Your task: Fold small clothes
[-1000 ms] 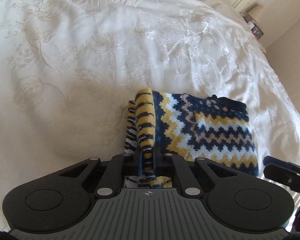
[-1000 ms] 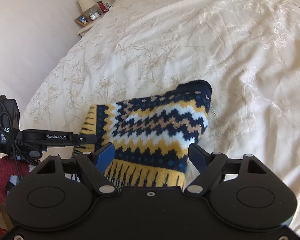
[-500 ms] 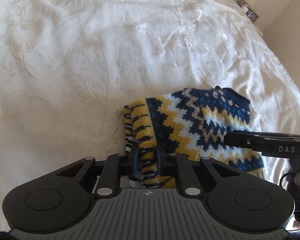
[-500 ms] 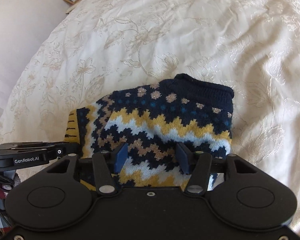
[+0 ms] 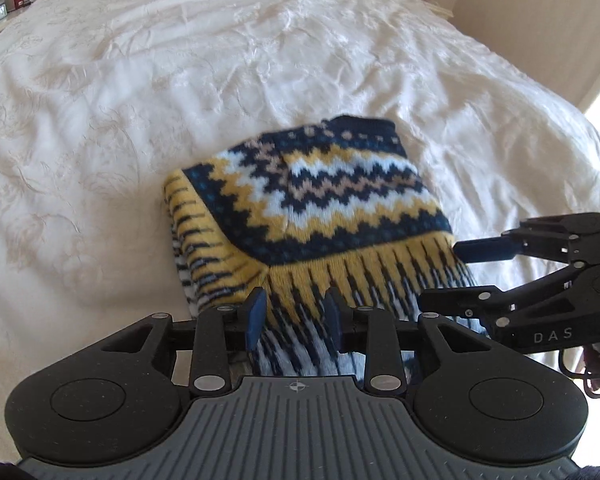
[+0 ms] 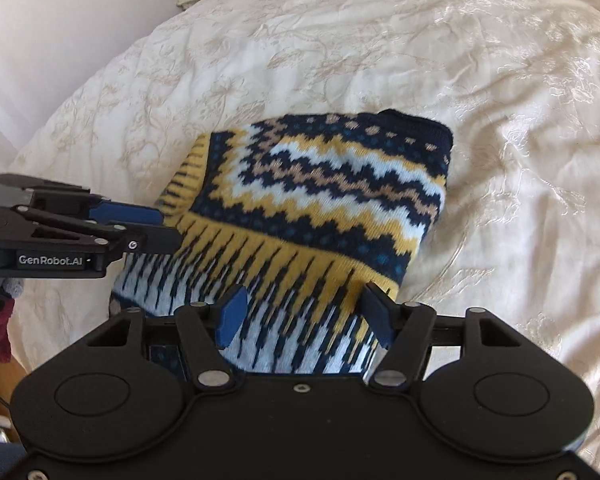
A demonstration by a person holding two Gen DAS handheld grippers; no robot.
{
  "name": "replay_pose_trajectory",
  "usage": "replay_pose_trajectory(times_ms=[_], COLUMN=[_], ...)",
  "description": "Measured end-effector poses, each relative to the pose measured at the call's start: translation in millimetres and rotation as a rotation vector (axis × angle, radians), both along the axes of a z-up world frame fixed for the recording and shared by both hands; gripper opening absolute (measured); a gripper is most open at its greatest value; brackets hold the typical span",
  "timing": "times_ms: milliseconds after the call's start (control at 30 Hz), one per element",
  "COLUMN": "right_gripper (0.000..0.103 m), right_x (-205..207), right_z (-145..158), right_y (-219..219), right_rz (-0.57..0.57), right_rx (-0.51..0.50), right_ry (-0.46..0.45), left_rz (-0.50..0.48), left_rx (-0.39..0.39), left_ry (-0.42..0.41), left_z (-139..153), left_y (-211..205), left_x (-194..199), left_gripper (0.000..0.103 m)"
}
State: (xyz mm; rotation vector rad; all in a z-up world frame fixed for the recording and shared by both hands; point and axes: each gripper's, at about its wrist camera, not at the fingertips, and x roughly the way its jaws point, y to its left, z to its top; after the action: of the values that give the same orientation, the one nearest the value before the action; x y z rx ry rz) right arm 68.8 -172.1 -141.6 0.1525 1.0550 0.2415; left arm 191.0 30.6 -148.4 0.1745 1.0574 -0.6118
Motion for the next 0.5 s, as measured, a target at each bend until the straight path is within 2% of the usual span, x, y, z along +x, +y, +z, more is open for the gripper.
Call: replay_pose_trajectory(times_ms=[67,167,267,367,433,467,500], right_gripper=[0.073,0.079,0.086,0.086,0.086,0.09,0.094], right_x=[-4,-3,-1,-3,-10,-14,-19], right_z=[-13,-31,-34,-25,-14,-8,-2], right_y=[9,16,21,19,12,7,4], right_rz=[0.054,0.117,0.175,0.178,0.141,0.114,0.087], right_rx=[-0.055,-0.109,-0.141,-0.132,-0.103,-0.081,-0.065], right_ry=[0.019,0.042,0.043,0.025,0.002,-0.009,-0.019], left_rz=[0.0,0.014,0.024,0.053,0.084,0.097,0.112], left_rx=[0.034,0.041,0.049,0.03,0.002,-0.011,-0.017], left_ry=[0.03,0.059,0.054,0.048,0.042,0.039,0.034], left_z=[-15,-28,-28,-19,-10,-5,0], left_y=[1,4,3,6,11,12,14], left_x=[-2,-1,-1,-5,-11,-16,-20], left_gripper=[0.031,0.032,0.032,0.033,0.039,0.048,0.062])
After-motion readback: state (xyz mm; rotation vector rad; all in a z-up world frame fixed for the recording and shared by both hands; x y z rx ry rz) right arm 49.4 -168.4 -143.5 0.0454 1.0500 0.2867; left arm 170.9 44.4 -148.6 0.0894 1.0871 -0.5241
